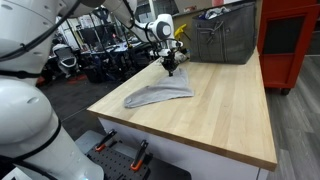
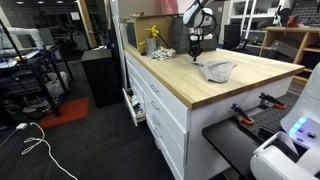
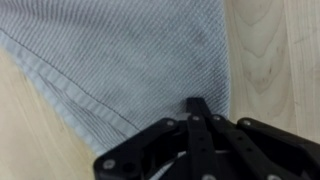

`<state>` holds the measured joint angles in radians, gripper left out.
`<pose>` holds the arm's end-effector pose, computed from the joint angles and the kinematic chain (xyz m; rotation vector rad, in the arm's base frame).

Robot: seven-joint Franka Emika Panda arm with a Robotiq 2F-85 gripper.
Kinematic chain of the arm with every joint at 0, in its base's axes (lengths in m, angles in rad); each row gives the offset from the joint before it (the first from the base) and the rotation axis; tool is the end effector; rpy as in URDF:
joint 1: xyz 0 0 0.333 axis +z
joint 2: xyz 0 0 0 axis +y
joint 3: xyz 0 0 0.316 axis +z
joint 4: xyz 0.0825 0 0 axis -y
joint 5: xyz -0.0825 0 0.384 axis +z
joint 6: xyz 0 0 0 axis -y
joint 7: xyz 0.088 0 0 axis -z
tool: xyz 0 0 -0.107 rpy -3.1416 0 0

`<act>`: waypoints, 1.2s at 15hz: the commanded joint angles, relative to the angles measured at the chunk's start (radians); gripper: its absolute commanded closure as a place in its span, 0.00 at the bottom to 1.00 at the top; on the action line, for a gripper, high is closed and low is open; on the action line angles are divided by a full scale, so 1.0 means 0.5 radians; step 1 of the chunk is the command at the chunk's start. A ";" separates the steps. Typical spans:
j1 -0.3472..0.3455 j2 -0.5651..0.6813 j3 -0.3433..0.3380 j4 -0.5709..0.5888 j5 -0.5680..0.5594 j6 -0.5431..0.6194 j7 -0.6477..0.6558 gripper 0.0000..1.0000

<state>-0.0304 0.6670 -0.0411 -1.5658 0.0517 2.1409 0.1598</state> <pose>0.6904 -0.0434 0.2449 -3.1008 0.3952 0.1436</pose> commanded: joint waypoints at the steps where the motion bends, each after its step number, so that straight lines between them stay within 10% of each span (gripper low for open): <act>1: 0.086 0.081 -0.058 0.084 -0.084 0.057 0.137 1.00; 13: 0.163 0.319 -0.062 0.595 -0.091 -0.014 0.336 1.00; 18: 0.085 0.166 -0.074 0.374 -0.092 -0.048 0.227 1.00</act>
<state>0.0368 0.8075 -0.0735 -1.3063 -0.0003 2.1455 0.3046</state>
